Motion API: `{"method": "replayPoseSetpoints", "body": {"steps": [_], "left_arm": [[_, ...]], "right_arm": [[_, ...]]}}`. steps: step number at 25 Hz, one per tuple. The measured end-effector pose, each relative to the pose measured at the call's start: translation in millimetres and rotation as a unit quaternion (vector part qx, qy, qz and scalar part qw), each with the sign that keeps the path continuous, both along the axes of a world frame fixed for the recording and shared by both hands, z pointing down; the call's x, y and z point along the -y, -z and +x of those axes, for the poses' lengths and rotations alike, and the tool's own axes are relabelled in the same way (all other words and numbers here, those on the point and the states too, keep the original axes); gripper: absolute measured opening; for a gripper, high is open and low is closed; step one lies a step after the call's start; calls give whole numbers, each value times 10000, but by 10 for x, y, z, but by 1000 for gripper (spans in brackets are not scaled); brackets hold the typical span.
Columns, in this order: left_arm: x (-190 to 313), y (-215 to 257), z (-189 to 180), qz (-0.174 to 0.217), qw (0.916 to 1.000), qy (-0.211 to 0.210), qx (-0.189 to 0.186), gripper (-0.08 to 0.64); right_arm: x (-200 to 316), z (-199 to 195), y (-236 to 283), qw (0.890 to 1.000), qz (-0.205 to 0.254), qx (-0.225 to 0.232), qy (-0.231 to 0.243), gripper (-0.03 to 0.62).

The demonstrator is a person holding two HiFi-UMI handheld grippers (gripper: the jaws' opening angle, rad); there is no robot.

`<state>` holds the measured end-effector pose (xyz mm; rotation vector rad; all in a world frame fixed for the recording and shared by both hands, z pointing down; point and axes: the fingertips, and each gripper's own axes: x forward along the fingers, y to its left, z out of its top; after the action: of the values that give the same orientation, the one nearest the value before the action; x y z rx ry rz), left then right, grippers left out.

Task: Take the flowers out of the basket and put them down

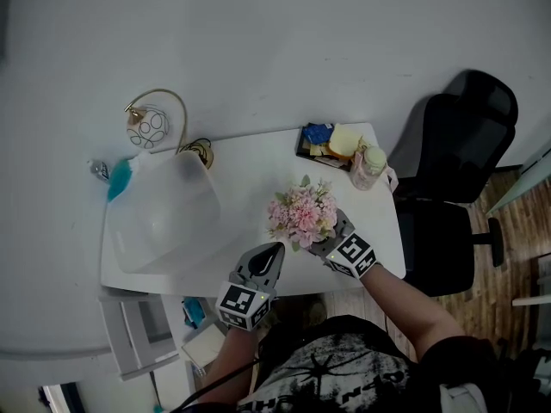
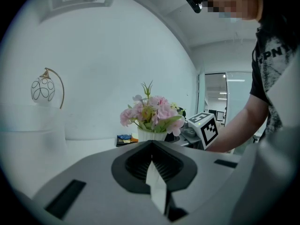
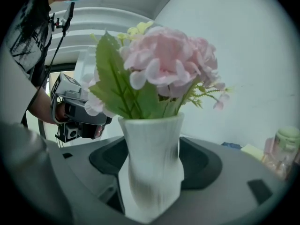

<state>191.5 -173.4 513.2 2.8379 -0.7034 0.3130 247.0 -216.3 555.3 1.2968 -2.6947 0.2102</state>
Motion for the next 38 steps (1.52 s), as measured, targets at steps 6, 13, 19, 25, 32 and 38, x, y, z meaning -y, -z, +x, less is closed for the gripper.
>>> {"method": "replayPoseSetpoints", "body": {"steps": [6, 13, 19, 25, 32, 38], "left_arm": [[-63, 7, -8, -26, 10000, -55, -6, 15], [-106, 34, 1, 39, 9999, -128, 2, 15], [-87, 145, 30, 1, 9995, -191, -266, 15], [-162, 153, 11, -199, 9976, -404, -525, 15], [-321, 241, -110, -105, 9959, -753, -500, 15], [-493, 363, -295, -11, 9937, -978, -555, 15]], "right_arm": [[-47, 50, -79, 9995, -176, 82, -258, 336], [-143, 123, -81, 9989, -214, 88, -406, 336], [-306, 189, -1, 9985, -194, -15, -516, 336], [-515, 210, 58, 9971, -304, -50, -697, 334], [-752, 217, 363, 9908, -90, 53, -1348, 90], [-1037, 4, 548, 9888, 30, -13, -1491, 17]]}}
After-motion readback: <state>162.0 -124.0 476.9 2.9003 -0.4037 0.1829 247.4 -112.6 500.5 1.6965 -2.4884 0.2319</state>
